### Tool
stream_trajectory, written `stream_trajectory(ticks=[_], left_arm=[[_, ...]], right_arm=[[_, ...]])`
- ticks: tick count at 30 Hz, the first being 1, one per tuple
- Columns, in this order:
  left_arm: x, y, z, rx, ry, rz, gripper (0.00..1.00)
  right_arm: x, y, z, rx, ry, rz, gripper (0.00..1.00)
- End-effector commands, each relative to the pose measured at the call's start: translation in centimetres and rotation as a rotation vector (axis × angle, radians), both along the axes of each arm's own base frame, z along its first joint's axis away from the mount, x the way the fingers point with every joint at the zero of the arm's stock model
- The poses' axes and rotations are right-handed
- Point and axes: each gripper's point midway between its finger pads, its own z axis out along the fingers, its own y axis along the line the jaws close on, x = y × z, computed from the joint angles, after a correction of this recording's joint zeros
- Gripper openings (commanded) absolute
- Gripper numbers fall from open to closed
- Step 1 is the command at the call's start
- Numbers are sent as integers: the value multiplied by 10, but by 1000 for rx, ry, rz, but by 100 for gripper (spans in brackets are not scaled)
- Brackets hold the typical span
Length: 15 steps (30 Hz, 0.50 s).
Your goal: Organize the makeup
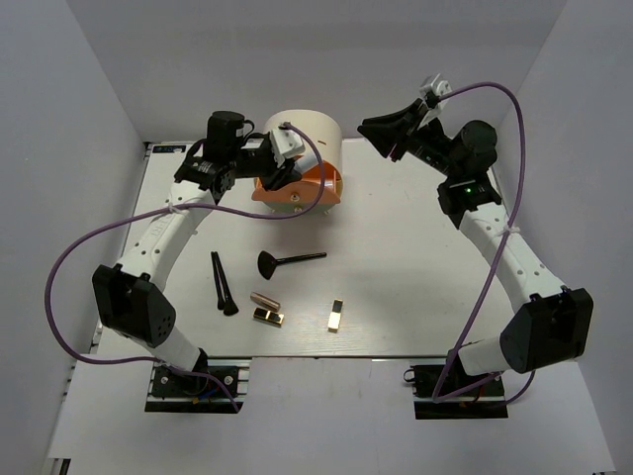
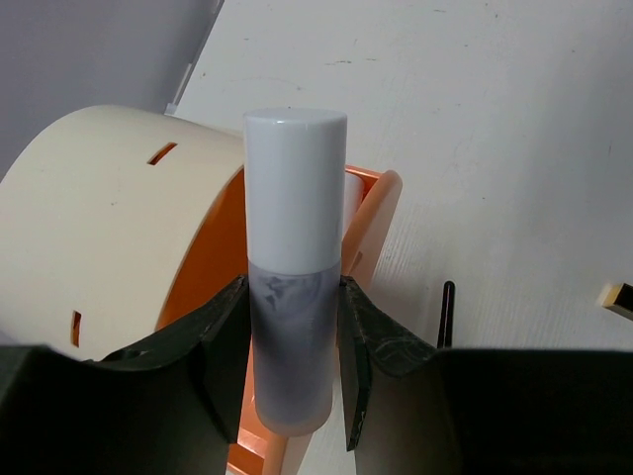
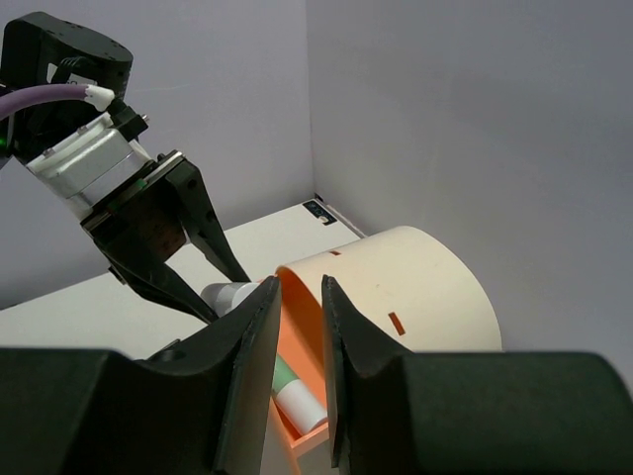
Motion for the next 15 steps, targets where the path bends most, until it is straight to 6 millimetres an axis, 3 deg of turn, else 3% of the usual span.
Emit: stream_trajectory(ticks=[1, 3, 9, 15], left_arm=[[5, 4, 7, 5, -49, 32, 34], [9, 3, 17, -12, -80, 41, 28], [7, -1, 44, -64, -132, 25, 22], [13, 4, 29, -29, -123, 62, 23]], right_arm=[[-11, -6, 23, 34, -75, -6, 29], [-12, -8, 24, 36, -77, -10, 29], [-12, -9, 21, 35, -74, -12, 29], [-12, -10, 22, 39, -76, -13, 29]])
